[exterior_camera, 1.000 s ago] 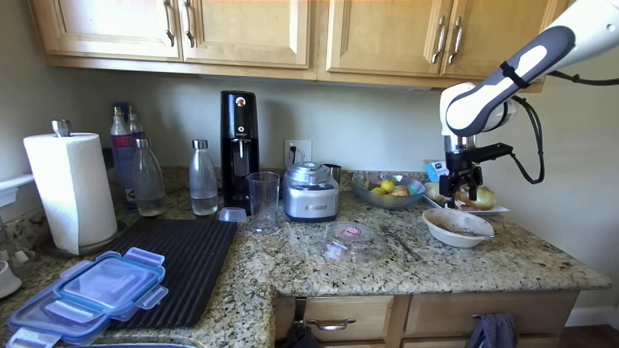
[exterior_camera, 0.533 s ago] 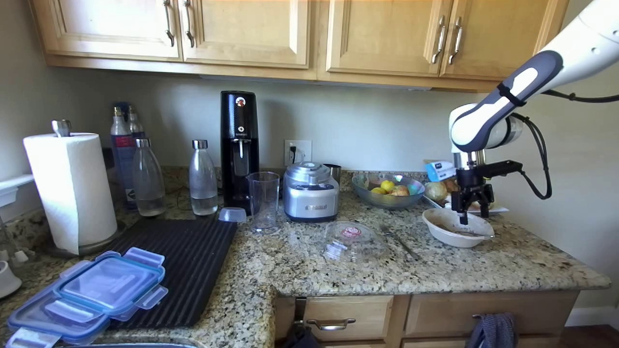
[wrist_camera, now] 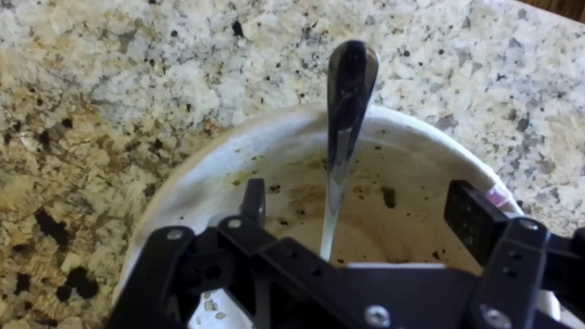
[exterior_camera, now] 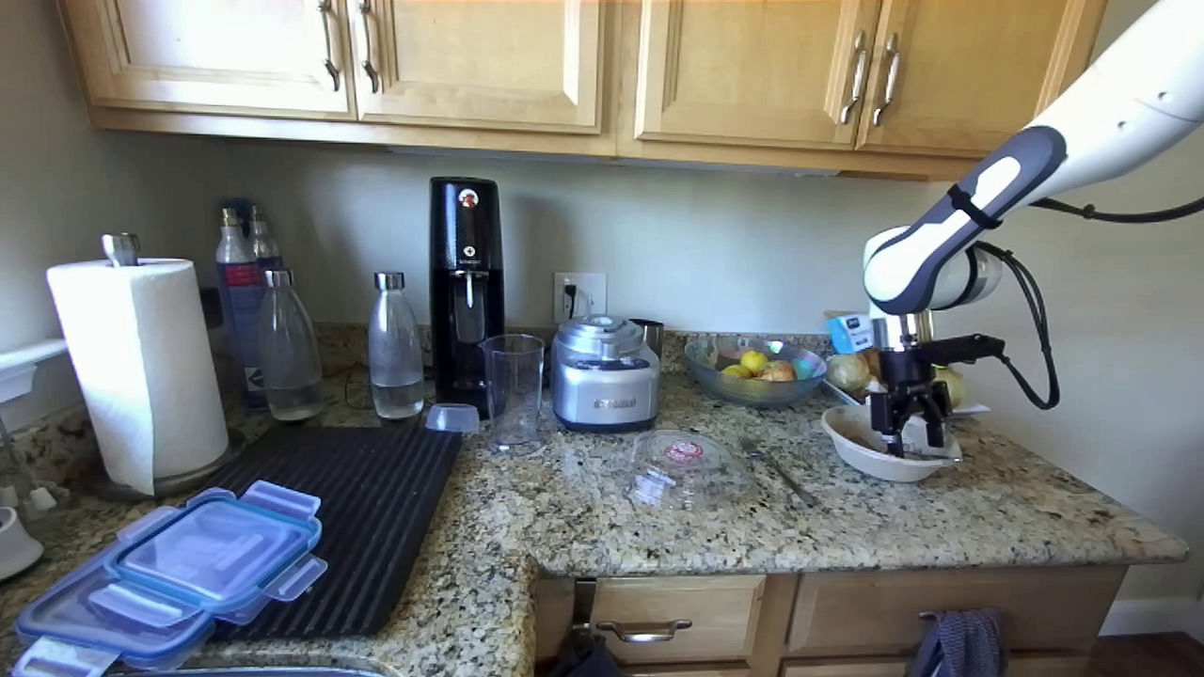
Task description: Pick the forks from the bowl and put it on the counter, then unstack the bowls
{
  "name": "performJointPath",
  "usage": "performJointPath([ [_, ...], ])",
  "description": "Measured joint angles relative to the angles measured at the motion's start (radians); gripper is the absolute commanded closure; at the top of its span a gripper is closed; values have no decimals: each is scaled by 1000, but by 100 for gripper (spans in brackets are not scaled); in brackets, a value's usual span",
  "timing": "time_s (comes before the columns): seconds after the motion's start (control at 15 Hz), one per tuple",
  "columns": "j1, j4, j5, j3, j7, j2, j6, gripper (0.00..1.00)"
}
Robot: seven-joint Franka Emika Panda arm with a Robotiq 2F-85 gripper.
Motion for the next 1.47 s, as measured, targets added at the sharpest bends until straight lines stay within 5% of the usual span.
performJointPath([
  [0.27,-11,16,0,-3,-1,35,-5,4],
  [0.4,-18,25,0,-3,-3,45,-5,29],
  [1.07,-25,47,24,3,-23,52,-6,91],
  [1.27,-26,47,36,3,-26,52,-6,97],
  [1.47,-28,47,43,3,-26,51,-6,93],
])
